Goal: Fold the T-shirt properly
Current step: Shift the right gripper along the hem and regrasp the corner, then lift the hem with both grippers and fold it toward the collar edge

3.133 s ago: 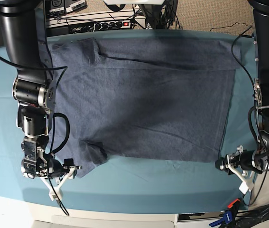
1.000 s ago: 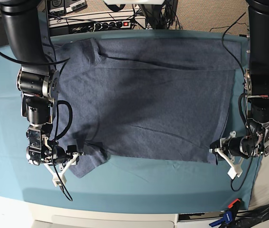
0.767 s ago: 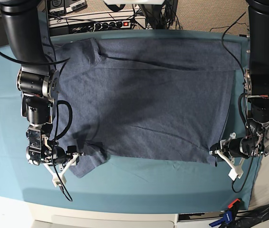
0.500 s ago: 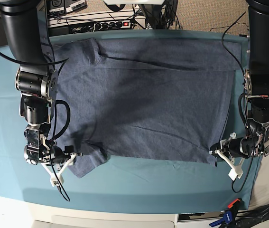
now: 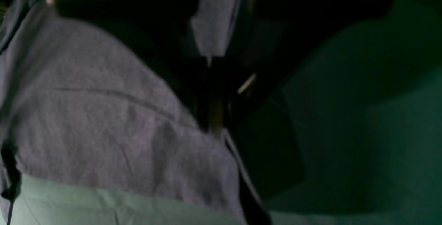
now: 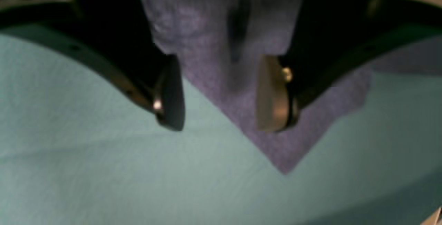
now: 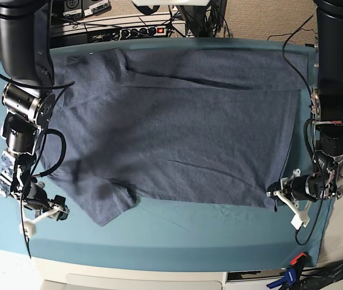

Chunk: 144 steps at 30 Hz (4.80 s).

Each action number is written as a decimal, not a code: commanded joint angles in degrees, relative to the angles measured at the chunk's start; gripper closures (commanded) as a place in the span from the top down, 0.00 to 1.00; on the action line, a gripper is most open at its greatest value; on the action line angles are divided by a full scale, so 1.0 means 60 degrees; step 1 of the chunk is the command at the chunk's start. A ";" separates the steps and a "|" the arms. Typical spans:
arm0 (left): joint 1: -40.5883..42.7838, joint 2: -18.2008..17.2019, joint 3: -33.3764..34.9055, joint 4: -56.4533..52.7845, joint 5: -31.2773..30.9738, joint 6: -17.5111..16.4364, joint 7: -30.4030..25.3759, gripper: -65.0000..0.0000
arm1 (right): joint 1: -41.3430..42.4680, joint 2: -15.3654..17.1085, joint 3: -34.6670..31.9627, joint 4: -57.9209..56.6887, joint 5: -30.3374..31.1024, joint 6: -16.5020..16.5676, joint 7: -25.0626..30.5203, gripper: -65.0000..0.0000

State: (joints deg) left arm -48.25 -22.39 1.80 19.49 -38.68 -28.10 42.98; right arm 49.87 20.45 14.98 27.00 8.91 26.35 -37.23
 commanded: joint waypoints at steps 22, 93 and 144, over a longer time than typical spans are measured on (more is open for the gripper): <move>-0.0342 0.0025 -0.0029 0.0124 -0.0361 -0.0521 -0.0095 0.00 | -0.0849 -0.0102 0.0015 0.0168 -0.0310 -0.0109 0.0984 0.53; -0.0069 -0.0568 -0.0029 0.0127 -0.1169 -0.1202 0.0208 0.00 | -0.2073 0.0233 0.0015 0.0550 -0.0965 0.1800 0.1898 0.00; 0.2178 -0.2233 -0.0029 0.1719 -0.7721 -0.1984 0.5202 0.00 | -0.7446 0.1191 0.0342 0.9034 0.4054 0.2275 -0.1319 0.00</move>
State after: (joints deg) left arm -33.56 -34.35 1.80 29.06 -83.61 -39.51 74.19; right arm 4.23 26.33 16.38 80.12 32.27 39.94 -46.30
